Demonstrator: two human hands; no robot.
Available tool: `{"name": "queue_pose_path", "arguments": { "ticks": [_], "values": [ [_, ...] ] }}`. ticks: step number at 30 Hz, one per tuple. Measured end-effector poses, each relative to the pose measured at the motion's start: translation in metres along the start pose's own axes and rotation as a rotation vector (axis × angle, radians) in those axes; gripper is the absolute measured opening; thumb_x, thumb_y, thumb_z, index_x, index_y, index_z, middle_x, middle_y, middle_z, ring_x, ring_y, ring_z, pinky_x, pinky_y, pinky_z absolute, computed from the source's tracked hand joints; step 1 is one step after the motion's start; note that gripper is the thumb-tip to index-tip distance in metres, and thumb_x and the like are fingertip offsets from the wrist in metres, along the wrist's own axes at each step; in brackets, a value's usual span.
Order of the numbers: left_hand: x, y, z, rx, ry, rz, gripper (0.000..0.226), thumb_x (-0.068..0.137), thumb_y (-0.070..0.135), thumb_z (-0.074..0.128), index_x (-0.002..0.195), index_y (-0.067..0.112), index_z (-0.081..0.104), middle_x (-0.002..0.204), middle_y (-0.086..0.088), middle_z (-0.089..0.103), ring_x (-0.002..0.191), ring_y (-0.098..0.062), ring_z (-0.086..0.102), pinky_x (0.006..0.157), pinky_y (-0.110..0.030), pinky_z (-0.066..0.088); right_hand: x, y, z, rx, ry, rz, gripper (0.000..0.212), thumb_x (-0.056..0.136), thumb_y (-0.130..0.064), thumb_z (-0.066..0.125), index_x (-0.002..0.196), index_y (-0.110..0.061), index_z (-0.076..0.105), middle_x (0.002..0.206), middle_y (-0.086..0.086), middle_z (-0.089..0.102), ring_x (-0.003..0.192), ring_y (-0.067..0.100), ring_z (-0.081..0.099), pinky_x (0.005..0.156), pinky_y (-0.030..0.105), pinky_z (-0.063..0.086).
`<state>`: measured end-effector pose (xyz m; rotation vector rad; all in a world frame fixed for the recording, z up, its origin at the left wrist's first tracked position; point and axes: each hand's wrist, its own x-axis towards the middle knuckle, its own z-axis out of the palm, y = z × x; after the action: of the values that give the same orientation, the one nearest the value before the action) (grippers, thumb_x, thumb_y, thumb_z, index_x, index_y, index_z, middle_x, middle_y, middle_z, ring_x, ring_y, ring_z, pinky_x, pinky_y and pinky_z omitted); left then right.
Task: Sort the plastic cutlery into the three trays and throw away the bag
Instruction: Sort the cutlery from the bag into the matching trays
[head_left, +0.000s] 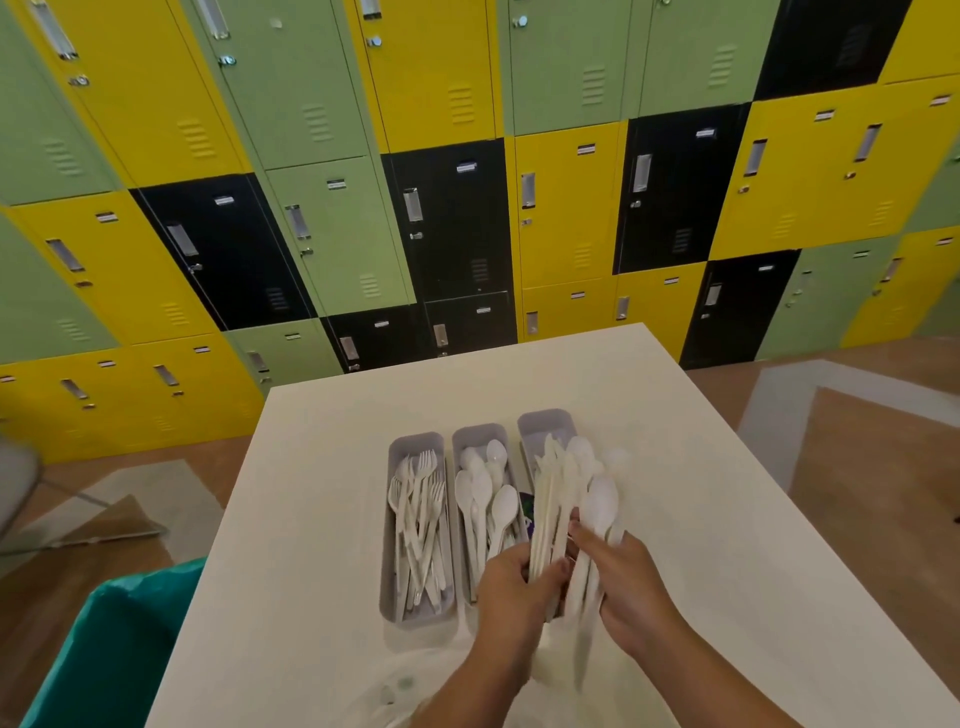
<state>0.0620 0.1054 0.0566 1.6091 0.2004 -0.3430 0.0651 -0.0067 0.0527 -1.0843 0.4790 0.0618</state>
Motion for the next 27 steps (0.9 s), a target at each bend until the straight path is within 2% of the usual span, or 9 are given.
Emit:
{"name": "queue_pose_path", "arguments": {
  "ticks": [2, 5, 8, 11, 13, 17, 20, 24, 27],
  "values": [
    [0.009, 0.0, 0.007, -0.067, 0.024, -0.049, 0.013, 0.089, 0.001, 0.059, 0.087, 0.005, 0.071, 0.077, -0.017, 0.073, 0.07, -0.029, 0.07, 0.071, -0.039, 0.059, 0.009, -0.004, -0.007, 0.079, -0.005, 0.03, 0.018, 0.092, -0.005, 0.053, 0.106, -0.005, 0.064, 0.098, 0.015, 0.074, 0.092, 0.026, 0.071, 0.076, 0.04, 0.058],
    [0.02, -0.004, 0.01, -0.094, 0.041, -0.088, 0.015, 0.092, 0.002, 0.055, 0.083, 0.002, 0.067, 0.069, -0.013, 0.07, 0.061, -0.022, 0.069, 0.061, -0.03, 0.057, 0.017, -0.008, -0.016, 0.097, 0.006, 0.024, 0.023, 0.094, -0.004, 0.048, 0.115, 0.0, 0.056, 0.111, 0.017, 0.068, 0.103, 0.022, 0.066, 0.084, 0.032, 0.051],
    [0.033, 0.0, 0.016, -0.128, 0.063, -0.128, 0.016, 0.095, 0.005, 0.051, 0.088, -0.003, 0.063, 0.068, -0.015, 0.069, 0.053, -0.019, 0.067, 0.051, -0.023, 0.055, 0.023, -0.011, -0.027, 0.091, 0.021, 0.018, 0.024, 0.095, -0.004, 0.048, 0.117, 0.001, 0.056, 0.11, 0.017, 0.067, 0.103, 0.022, 0.065, 0.08, 0.027, 0.052],
    [0.052, 0.005, 0.024, -0.135, 0.086, -0.156, 0.02, 0.097, 0.007, 0.046, 0.088, -0.004, 0.06, 0.071, -0.017, 0.068, 0.052, -0.019, 0.066, 0.049, -0.022, 0.054, 0.026, -0.011, -0.034, 0.072, 0.012, 0.027, 0.018, 0.094, -0.004, 0.049, 0.108, -0.003, 0.059, 0.103, 0.014, 0.07, 0.09, 0.017, 0.071, 0.066, 0.02, 0.056],
    [0.064, 0.01, 0.029, -0.136, 0.093, -0.167, 0.025, 0.099, 0.011, 0.041, 0.086, -0.001, 0.059, 0.07, -0.013, 0.068, 0.052, -0.015, 0.066, 0.053, -0.023, 0.055, 0.026, -0.012, -0.037, 0.06, -0.012, 0.026, 0.016, 0.094, -0.004, 0.048, 0.105, -0.005, 0.06, 0.097, 0.011, 0.073, 0.083, 0.014, 0.073, 0.068, 0.022, 0.055],
    [0.093, 0.017, 0.04, -0.168, 0.094, -0.244, 0.029, 0.102, 0.015, 0.034, 0.089, 0.0, 0.055, 0.077, -0.014, 0.065, 0.066, -0.022, 0.066, 0.07, -0.032, 0.054, 0.027, -0.017, -0.043, 0.064, -0.022, 0.026, 0.018, 0.094, -0.004, 0.049, 0.108, -0.004, 0.06, 0.1, 0.013, 0.073, 0.093, 0.02, 0.071, 0.075, 0.029, 0.052],
    [0.102, 0.015, 0.046, -0.102, 0.08, -0.282, 0.024, 0.098, 0.005, 0.035, 0.095, -0.004, 0.057, 0.079, -0.014, 0.065, 0.071, -0.025, 0.064, 0.07, -0.031, 0.053, 0.029, -0.019, -0.046, 0.084, -0.014, 0.034, 0.019, 0.093, -0.005, 0.05, 0.11, -0.004, 0.06, 0.099, 0.013, 0.073, 0.093, 0.021, 0.071, 0.076, 0.029, 0.053],
    [0.102, 0.012, 0.051, -0.037, 0.105, -0.263, 0.023, 0.093, -0.003, 0.041, 0.085, 0.004, 0.061, 0.078, -0.008, 0.064, 0.072, -0.019, 0.061, 0.069, -0.028, 0.052, 0.029, -0.018, -0.049, 0.082, -0.017, 0.046, 0.018, 0.094, -0.004, 0.05, 0.108, -0.005, 0.061, 0.093, 0.009, 0.075, 0.089, 0.02, 0.072, 0.072, 0.028, 0.053],
    [0.101, 0.013, 0.051, 0.085, 0.094, -0.213, 0.03, 0.089, -0.004, 0.044, 0.072, 0.013, 0.062, 0.077, -0.01, 0.065, 0.076, -0.028, 0.063, 0.07, -0.032, 0.052, 0.029, -0.017, -0.049, 0.106, -0.022, 0.067, 0.018, 0.094, -0.005, 0.05, 0.108, -0.006, 0.062, 0.097, 0.012, 0.074, 0.093, 0.024, 0.071, 0.072, 0.029, 0.054]
  ]
}}
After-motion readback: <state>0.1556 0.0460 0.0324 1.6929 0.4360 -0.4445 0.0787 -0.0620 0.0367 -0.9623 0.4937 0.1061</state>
